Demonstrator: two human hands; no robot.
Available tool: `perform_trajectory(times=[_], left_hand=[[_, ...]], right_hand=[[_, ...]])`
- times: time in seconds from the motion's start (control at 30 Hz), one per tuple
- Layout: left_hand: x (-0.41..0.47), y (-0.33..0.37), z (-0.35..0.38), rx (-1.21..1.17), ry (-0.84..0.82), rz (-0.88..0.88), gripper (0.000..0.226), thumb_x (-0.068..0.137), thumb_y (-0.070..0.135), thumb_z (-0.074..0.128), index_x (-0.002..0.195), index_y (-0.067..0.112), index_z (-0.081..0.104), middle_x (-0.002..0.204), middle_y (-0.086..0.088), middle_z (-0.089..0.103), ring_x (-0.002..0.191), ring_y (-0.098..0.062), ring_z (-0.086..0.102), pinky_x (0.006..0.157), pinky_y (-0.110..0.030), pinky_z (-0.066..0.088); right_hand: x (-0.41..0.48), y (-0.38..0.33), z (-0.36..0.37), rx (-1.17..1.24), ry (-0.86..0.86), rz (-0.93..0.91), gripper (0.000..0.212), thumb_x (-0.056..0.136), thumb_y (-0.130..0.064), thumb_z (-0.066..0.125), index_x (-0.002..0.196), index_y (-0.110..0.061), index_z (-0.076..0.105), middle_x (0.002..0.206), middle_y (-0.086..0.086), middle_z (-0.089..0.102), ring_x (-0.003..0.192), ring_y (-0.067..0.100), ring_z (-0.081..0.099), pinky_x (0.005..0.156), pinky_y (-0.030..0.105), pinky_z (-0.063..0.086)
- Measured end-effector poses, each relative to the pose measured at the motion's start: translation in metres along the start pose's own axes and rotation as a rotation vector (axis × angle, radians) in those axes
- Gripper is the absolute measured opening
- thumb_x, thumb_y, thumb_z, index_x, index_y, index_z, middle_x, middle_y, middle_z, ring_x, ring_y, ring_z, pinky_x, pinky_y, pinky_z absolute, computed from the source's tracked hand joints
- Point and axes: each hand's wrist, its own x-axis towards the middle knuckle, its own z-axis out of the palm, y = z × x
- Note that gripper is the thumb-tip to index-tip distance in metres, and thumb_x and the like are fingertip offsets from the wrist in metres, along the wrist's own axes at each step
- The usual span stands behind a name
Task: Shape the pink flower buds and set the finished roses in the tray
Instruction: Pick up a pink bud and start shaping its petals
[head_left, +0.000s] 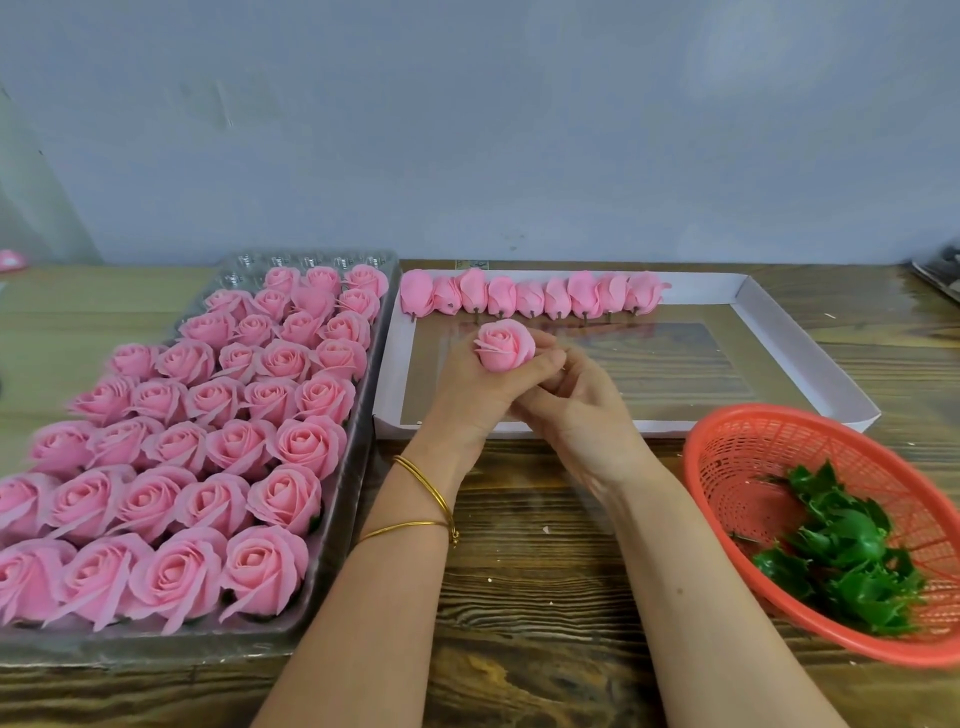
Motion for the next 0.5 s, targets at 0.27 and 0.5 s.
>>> perform_trajectory(times=[0.27, 0.5], left_hand=[[-0.002, 0.003, 0.002, 0.306, 0.043, 0.125, 0.012, 0.081, 0.021, 0.074, 0.088, 0.013, 0.068, 0.075, 0.006, 0.066, 0.072, 0.003, 0.062, 0.060, -0.009, 0.047], [0.000, 0.000, 0.010, 0.486, -0.037, 0.066, 0.013, 0.081, 0.019, 0.072, 0.095, 0.018, 0.070, 0.104, -0.010, 0.064, 0.095, -0.020, 0.064, 0.082, -0.041, 0.057]], right_hand=[[0.003, -0.006, -0.002, -0.161, 0.217, 0.003, 0.040, 0.073, -0.029, 0.065, 0.110, -0.015, 0.062, 0.099, 0.002, 0.070, 0.088, 0.011, 0.066, 0.071, 0.029, 0.053], [0.001, -0.006, 0.007, -0.256, 0.299, -0.003, 0.042, 0.071, -0.044, 0.070, 0.104, -0.018, 0.065, 0.097, -0.001, 0.070, 0.086, 0.006, 0.067, 0.070, 0.020, 0.052]])
